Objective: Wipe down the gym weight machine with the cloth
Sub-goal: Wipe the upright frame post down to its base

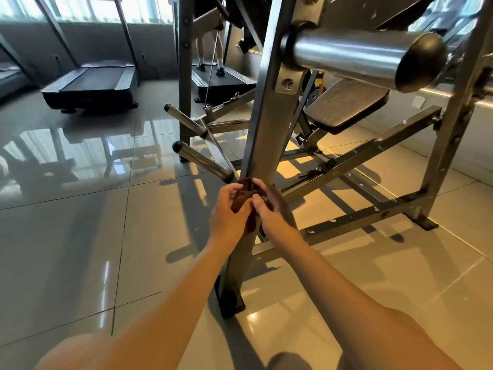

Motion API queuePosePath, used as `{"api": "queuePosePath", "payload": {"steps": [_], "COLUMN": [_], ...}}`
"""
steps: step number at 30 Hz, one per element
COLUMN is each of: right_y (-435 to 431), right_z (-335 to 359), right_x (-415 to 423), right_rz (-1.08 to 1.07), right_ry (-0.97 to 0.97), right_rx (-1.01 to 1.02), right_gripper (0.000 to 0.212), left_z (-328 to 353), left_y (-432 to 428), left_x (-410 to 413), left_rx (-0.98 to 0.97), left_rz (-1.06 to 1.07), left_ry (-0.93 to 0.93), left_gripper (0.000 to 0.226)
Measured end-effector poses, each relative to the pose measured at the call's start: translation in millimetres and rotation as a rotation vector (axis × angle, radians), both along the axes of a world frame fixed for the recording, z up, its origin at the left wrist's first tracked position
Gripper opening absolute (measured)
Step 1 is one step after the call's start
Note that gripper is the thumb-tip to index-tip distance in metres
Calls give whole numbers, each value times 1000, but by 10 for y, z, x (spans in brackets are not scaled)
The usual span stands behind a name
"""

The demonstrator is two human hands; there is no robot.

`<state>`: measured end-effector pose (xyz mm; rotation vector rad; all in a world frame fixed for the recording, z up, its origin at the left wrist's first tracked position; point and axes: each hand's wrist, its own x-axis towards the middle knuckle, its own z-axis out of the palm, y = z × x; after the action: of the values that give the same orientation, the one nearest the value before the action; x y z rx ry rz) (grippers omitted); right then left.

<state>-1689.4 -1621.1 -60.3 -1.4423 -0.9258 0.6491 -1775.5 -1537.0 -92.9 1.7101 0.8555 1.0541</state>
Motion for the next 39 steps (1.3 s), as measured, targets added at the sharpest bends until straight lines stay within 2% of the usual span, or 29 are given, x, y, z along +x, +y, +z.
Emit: {"api": "queuePosePath", "payload": {"steps": [1,3,5,7,11,13,14,17,20,22,23,25,27,29,31,34,39], "right_y": [30,84,121,163,248,252,252,249,278,308,326,398,460,497,523,564,629], "right_z": [-29,-129,-217,-305,-385,-390,-394,-362,-319,-286,-286,-309,-308,-318,-371,-427,-455], "right_x": [-57,-103,-136,-183,-339,-408,-436,-502,-473,-427,-408,-384,-393,-406,-412,-469,-461], "right_rz": [40,28,-45,-129,-206,-227,-233,-272,-361,-498,-551,-594,-579,-550,-559,-589,-624], "right_ry": [46,144,248,269,198,151,107,21,106,191,198,145,107,131,133,53,8], "right_rx": [15,33,2,-37,-135,-154,-150,-109,-119,-218,-226,-135,-88,-96,-96,-102,-8], "right_gripper": [36,33,27,19,14,9,8,15,24,39,44,35,31,34,36,37,23], "left_z": [-18,-81,-188,-310,-415,-415,-395,-269,-212,-222,-226,-249,-392,-610,-791,-813,-391], "left_y": [-30,-73,-59,-15,28,79,121,308,570,651,645,592,597,631,633,640,714], "left_x": [-12,-70,-206,-339,-463,-494,-507,-555,-577,-464,-371,-190,-104,-134,-211,-282,-78], "left_rx": [-21,-196,-395,-520,-539,-603,-573,-226,3,70,88,117,154,134,35,-104,-6], "left_rz": [-40,-119,-156,-189,-328,-390,-398,-269,-63,-77,-136,-297,-367,-362,-354,-352,-364], "left_ry": [-22,-175,-353,-433,-288,-281,-252,-57,-35,-64,-73,-63,-71,-66,-49,-59,-185], "left_gripper": [26,21,26,31,31,31,29,22,19,25,31,43,49,50,53,49,46]}}
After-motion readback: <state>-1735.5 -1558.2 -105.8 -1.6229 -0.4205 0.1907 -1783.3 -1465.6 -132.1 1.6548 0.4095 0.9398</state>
